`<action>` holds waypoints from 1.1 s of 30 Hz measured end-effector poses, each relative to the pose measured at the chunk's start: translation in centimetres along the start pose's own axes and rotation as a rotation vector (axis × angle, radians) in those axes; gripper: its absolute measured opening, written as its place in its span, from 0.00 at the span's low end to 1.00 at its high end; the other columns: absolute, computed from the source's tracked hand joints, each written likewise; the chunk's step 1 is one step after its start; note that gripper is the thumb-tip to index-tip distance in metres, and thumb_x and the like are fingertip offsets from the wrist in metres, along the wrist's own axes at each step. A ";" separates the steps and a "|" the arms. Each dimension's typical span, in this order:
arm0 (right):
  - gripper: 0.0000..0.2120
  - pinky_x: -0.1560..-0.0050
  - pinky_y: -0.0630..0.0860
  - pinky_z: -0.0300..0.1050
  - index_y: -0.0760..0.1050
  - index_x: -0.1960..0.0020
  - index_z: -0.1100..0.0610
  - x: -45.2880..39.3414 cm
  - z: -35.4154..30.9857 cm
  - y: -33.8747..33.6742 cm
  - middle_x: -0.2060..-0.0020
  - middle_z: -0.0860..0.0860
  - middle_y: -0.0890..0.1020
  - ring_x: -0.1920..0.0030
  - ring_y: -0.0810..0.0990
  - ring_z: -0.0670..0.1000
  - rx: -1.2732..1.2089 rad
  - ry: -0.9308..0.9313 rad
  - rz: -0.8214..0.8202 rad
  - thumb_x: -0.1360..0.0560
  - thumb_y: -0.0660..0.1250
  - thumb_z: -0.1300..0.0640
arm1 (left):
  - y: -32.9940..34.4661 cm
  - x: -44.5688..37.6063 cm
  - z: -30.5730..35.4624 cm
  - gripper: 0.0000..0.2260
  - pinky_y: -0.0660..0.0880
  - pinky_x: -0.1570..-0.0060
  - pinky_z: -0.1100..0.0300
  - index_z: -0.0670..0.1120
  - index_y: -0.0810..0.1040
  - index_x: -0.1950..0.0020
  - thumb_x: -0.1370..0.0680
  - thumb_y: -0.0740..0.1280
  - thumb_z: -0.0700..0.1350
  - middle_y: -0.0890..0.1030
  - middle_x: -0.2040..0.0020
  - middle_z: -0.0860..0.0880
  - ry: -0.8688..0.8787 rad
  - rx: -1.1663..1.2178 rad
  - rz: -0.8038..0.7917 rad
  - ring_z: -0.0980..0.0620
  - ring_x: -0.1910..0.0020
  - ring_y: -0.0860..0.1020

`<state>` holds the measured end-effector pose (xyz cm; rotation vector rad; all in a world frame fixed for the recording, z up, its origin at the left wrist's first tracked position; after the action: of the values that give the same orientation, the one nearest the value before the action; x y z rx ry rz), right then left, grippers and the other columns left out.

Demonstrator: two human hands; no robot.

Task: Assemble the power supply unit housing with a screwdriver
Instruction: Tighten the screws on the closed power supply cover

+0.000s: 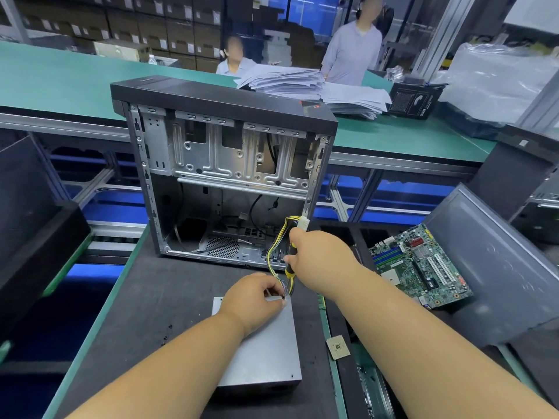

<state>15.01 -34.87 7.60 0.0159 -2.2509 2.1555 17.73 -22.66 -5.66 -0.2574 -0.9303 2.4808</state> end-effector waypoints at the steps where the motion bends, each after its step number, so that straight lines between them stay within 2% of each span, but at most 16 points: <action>1: 0.13 0.70 0.62 0.45 0.61 0.54 0.55 0.0 0.0 0.0 0.69 0.48 0.66 0.68 0.67 0.51 0.000 -0.001 0.003 0.19 0.62 0.49 | 0.0 0.0 0.0 0.03 0.76 0.51 0.60 0.57 0.80 0.59 0.31 0.72 0.53 0.79 0.55 0.58 -0.001 -0.002 0.001 0.61 0.54 0.77; 5: 0.12 0.67 0.66 0.46 0.63 0.52 0.55 0.0 0.1 0.1 0.68 0.49 0.68 0.63 0.72 0.55 -0.015 -0.002 0.005 0.19 0.62 0.48 | -0.1 0.0 0.0 0.04 0.75 0.52 0.62 0.57 0.80 0.59 0.31 0.73 0.52 0.79 0.55 0.57 0.004 0.029 0.005 0.61 0.55 0.76; 6: 0.11 0.66 0.68 0.46 0.64 0.50 0.55 0.0 0.1 0.2 0.67 0.49 0.69 0.62 0.73 0.56 -0.032 -0.004 0.006 0.19 0.62 0.48 | -0.1 0.1 0.0 0.05 0.74 0.53 0.65 0.58 0.80 0.59 0.31 0.74 0.50 0.79 0.55 0.57 0.001 0.063 0.015 0.62 0.55 0.76; 9: 0.12 0.63 0.71 0.48 0.67 0.43 0.56 0.3 0.3 0.4 0.62 0.50 0.72 0.59 0.74 0.56 -0.100 -0.001 0.019 0.19 0.61 0.48 | -0.7 0.2 0.1 0.12 0.70 0.54 0.72 0.59 0.80 0.56 0.31 0.74 0.41 0.79 0.54 0.56 0.004 0.187 0.068 0.62 0.55 0.76; 12: 0.12 0.64 0.69 0.47 0.67 0.43 0.55 0.8 0.6 1.0 0.63 0.49 0.72 0.61 0.73 0.55 -0.121 -0.012 0.066 0.19 0.61 0.47 | -2.1 0.6 0.3 0.15 0.73 0.47 0.67 0.56 0.82 0.54 0.30 0.72 0.35 0.81 0.51 0.53 0.000 0.297 0.161 0.57 0.50 0.79; 15: 0.10 0.68 0.68 0.47 0.66 0.46 0.54 1.6 0.8 1.4 0.67 0.48 0.71 0.65 0.73 0.53 -0.139 -0.036 0.107 0.20 0.61 0.48 | -3.6 2.0 0.5 0.19 0.71 0.51 0.73 0.59 0.82 0.56 0.29 0.71 0.33 0.81 0.52 0.54 -0.017 0.383 0.275 0.61 0.53 0.79; 18: 0.08 0.66 0.72 0.49 0.66 0.48 0.53 2.4 1.2 1.4 0.66 0.49 0.73 0.64 0.74 0.53 -0.162 -0.057 0.138 0.20 0.60 0.49 | -4.4 3.8 0.7 0.15 0.71 0.53 0.75 0.56 0.82 0.53 0.27 0.71 0.34 0.81 0.51 0.52 -0.053 0.394 0.313 0.63 0.54 0.79; 22: 0.08 0.60 0.77 0.51 0.68 0.48 0.53 3.6 2.1 1.0 0.61 0.49 0.78 0.59 0.77 0.54 -0.231 -0.032 0.173 0.20 0.61 0.48 | -5.1 6.5 1.1 0.12 0.71 0.54 0.76 0.52 0.82 0.52 0.26 0.71 0.35 0.82 0.52 0.52 -0.102 0.391 0.379 0.62 0.55 0.79; 25: 0.08 0.58 0.79 0.52 0.70 0.49 0.51 4.3 2.9 0.7 0.60 0.48 0.81 0.59 0.79 0.53 -0.428 0.038 0.208 0.20 0.62 0.47 | -5.7 8.6 1.1 0.11 0.72 0.54 0.75 0.50 0.82 0.51 0.25 0.70 0.34 0.83 0.52 0.50 -0.153 0.403 0.448 0.55 0.53 0.79; 29: 0.08 0.64 0.78 0.49 0.73 0.56 0.50 5.0 2.7 0.5 0.63 0.45 0.83 0.64 0.80 0.50 -0.813 0.077 0.240 0.21 0.64 0.49 | -7.0 11.5 0.0 0.10 0.70 0.60 0.77 0.53 0.83 0.51 0.24 0.68 0.37 0.81 0.56 0.53 -0.255 0.363 0.510 0.64 0.61 0.76; 33: 0.12 0.72 0.70 0.41 0.82 0.60 0.49 4.9 0.8 0.6 0.65 0.47 0.85 0.71 0.73 0.47 -1.187 0.136 0.199 0.20 0.64 0.52 | -8.9 14.2 -1.8 0.10 0.71 0.59 0.69 0.54 0.82 0.52 0.24 0.68 0.39 0.81 0.55 0.54 -0.348 0.347 0.576 0.59 0.60 0.76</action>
<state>10.10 -35.63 7.04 -0.3618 -3.0868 0.5275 9.28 -8.75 -1.28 0.0364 -0.5816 3.2413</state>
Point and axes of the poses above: each hand's wrist, its own x-axis away from the middle knuckle, its own y-axis out of the palm, z = x × y, the point moved 4 cm from there along -x, towards the middle knuckle
